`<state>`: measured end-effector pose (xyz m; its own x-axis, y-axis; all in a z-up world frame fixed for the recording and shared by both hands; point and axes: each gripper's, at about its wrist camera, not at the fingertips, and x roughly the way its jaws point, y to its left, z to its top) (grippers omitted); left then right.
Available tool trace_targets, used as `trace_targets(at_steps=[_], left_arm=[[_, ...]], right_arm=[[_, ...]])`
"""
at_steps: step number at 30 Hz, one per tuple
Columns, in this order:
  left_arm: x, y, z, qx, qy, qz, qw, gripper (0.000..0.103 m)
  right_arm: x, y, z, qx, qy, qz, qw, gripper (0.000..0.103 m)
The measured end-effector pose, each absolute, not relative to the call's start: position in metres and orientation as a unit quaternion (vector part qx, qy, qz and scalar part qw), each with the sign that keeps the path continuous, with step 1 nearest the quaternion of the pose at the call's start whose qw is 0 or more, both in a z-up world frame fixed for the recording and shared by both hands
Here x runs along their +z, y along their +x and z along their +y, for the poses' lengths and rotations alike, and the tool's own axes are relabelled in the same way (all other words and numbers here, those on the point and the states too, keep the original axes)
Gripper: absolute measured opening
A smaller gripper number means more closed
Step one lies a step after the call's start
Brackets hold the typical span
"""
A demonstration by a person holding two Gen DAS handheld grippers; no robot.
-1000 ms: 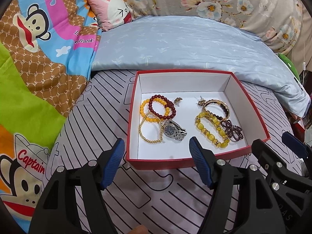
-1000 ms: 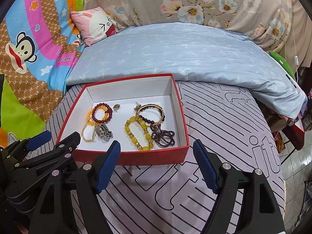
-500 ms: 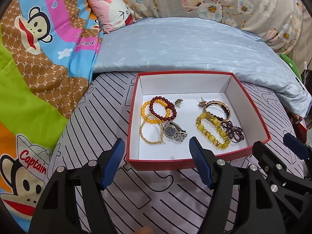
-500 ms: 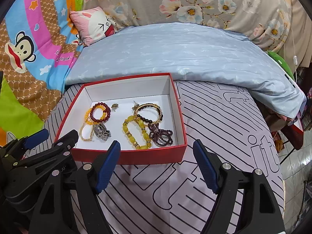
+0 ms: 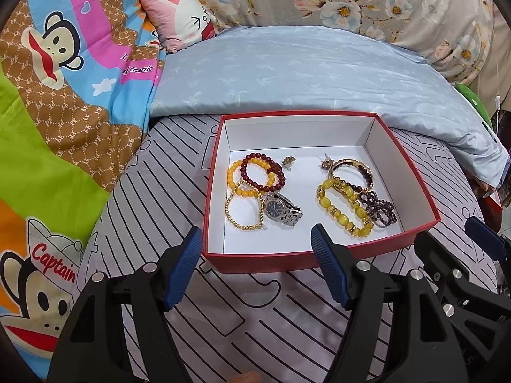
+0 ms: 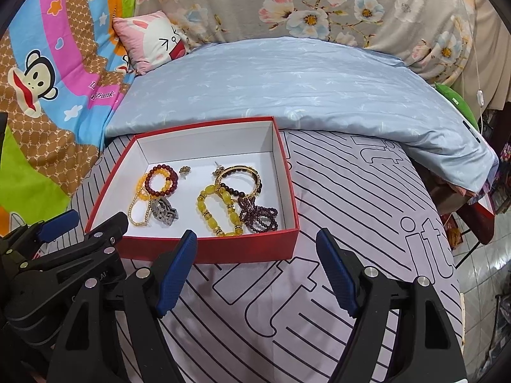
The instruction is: Organize jewelry
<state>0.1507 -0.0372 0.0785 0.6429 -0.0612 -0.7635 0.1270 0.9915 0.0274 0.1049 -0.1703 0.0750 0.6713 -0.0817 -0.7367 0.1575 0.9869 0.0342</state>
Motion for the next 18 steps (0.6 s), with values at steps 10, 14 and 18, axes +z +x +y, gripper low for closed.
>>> trace_targets(at_steps=[10, 14, 18], left_arm=[[0.0751, 0.1516, -0.0345, -0.063, 0.025, 0.426, 0.902, 0.067], [0.0753, 0.1500, -0.0347, -0.051, 0.031, 0.419, 0.906, 0.067], [0.0755, 0.1501, -0.0343, -0.051, 0.028, 0.422, 0.905, 0.067]], right_arm=[[0.0727, 0.1016, -0.1686, -0.066, 0.046, 0.402, 0.912, 0.074], [0.0721, 0.1009, -0.1680, -0.064, 0.045, 0.403, 0.912, 0.074], [0.0724, 0.1004, -0.1679, -0.064, 0.048, 0.403, 0.912, 0.074]])
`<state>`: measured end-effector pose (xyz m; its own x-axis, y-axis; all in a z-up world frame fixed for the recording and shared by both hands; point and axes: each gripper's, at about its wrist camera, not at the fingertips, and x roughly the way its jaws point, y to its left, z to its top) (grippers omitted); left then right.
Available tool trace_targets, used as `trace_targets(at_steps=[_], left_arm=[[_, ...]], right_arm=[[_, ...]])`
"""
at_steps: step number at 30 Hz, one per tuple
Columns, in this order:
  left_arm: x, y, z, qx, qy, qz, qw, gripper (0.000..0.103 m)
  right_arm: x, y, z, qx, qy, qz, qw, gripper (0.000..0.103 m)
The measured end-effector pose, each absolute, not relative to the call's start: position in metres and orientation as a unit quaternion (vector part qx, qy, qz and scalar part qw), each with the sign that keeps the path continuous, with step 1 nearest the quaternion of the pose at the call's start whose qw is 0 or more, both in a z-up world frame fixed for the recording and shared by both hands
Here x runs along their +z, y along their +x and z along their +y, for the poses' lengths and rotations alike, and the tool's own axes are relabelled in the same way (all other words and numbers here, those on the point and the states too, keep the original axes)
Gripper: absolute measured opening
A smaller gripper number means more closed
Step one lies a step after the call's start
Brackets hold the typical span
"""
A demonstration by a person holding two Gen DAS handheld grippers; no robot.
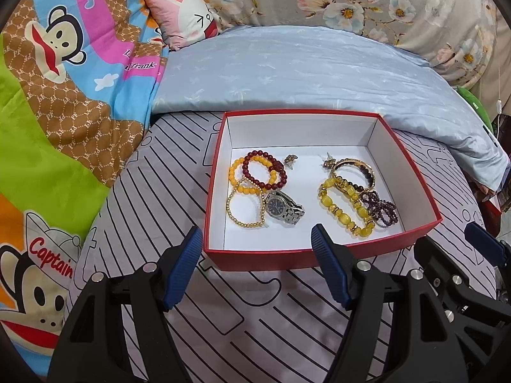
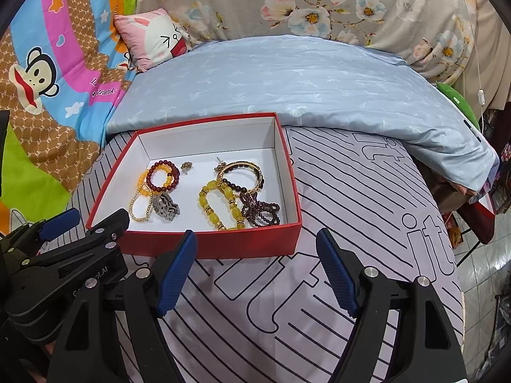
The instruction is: Organize jewelry
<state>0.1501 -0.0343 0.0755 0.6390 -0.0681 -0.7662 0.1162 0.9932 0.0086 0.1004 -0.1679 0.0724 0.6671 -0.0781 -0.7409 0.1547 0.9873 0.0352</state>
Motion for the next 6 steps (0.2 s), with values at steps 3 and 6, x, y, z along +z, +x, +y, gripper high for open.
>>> trace_targets(at_steps=[3, 6], left_arm=[[0.0747, 0.1503, -0.0343, -0.053, 0.025, 0.424, 0.904, 0.067], [0.0738, 0.1506, -0.0343, -0.055, 0.027, 0.426, 0.903, 0.067]], right_arm=[[0.0723, 0.1006, -0.1680, -0.065, 0.048, 0.403, 0.912, 0.074], [0.0718, 0.1008, -0.1681, -0.064, 0.048, 0.404, 0.911, 0.074]])
